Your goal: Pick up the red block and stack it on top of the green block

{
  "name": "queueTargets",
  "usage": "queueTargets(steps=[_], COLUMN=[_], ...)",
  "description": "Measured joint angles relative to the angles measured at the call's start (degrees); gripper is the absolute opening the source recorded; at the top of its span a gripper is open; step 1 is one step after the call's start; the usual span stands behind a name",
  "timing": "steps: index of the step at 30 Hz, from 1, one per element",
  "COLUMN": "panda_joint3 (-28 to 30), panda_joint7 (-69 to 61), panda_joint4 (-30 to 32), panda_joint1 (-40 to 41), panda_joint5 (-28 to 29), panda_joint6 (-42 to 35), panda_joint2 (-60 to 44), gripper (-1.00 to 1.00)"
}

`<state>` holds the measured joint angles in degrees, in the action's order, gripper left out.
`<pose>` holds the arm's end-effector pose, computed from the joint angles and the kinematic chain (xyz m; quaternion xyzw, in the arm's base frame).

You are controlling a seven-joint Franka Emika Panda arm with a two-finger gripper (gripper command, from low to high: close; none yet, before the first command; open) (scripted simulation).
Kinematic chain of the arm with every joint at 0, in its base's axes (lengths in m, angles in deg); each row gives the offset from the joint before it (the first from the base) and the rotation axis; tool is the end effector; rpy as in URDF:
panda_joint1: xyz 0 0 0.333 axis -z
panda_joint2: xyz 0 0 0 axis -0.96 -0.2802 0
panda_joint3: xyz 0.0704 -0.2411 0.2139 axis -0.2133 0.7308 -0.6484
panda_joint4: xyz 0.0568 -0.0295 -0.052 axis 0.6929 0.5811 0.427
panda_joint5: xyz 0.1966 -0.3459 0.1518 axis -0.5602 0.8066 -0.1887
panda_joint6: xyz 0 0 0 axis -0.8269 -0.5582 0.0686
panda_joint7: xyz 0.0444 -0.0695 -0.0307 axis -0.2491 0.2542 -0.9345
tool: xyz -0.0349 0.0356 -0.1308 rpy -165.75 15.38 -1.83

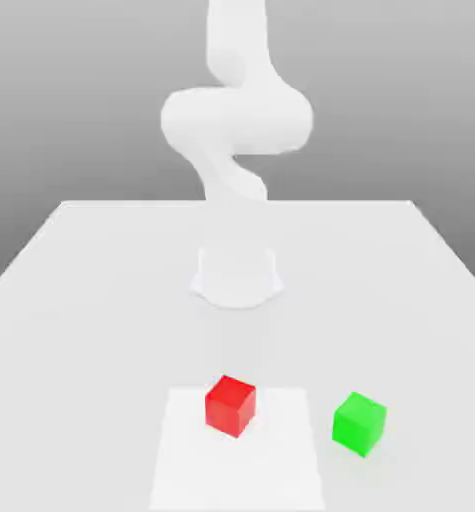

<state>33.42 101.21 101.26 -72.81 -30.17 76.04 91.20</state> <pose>0.4229 0.0000 0.6446 -0.8527 0.3857 -0.3221 0.1423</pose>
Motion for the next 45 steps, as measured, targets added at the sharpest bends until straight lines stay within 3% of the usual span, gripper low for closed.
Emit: queueTargets(steps=[17, 24, 25, 32, 40, 45], panda_joint3=[-5.0, -2.4, -1.8, -1.6, -4.0, -10.2], panda_joint7=[22.5, 27.2, 27.5, 27.8, 25.7, 30.5], panda_joint4=[25.9, 26.2, 25.9, 25.9, 26.8, 21.0], panda_joint1=[5.8, 4.3, 3.8, 3.7, 3.1, -9.8], panda_joint5=[-0.5, 3.4, 3.9, 4.2, 0.1, -0.6], panda_joint6=[24.1, 36.2, 37.9, 38.4, 25.8, 19.2], panda_joint2=[-36.4, -51.2, -53.2, -53.7, -40.2, -39.3], gripper=[0.0, 0.0, -1.0, -1.0, -1.0, -1.0])
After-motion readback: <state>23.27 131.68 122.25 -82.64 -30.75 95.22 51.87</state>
